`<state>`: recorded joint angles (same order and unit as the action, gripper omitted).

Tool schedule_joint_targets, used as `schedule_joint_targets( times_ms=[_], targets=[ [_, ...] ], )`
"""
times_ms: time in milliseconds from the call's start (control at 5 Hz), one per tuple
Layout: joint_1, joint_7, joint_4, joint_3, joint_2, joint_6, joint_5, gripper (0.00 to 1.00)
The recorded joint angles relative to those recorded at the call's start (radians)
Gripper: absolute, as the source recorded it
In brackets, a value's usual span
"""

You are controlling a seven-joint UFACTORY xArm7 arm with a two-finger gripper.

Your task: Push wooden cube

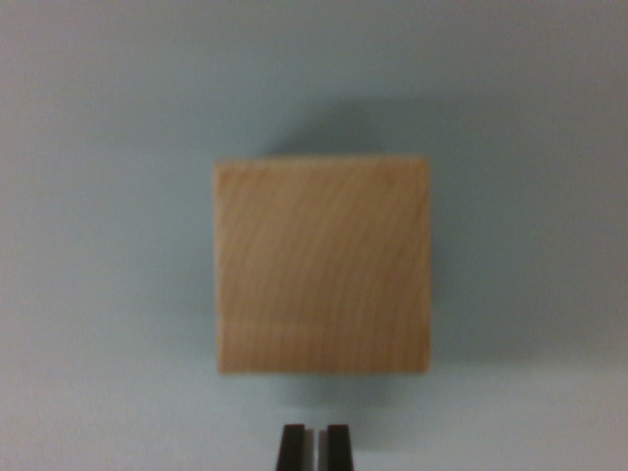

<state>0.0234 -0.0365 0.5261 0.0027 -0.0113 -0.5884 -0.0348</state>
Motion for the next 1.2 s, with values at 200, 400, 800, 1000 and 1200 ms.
schedule_joint_targets(
  times_ms=[200,400,800,1000,1200],
  targets=[
    [0.0000,0.000,0.000,0.000,0.000,0.000,0.0000,1.00],
    [-0.0006,0.000,0.043,0.000,0.033,-0.010,0.0004,1.00],
    [-0.0012,0.000,0.088,0.000,0.067,-0.021,0.0007,1.00],
    [-0.0012,0.000,0.088,0.000,0.067,-0.021,0.0007,1.00],
    [-0.0019,-0.001,0.136,0.000,0.104,-0.032,0.0011,1.00]
  ],
)
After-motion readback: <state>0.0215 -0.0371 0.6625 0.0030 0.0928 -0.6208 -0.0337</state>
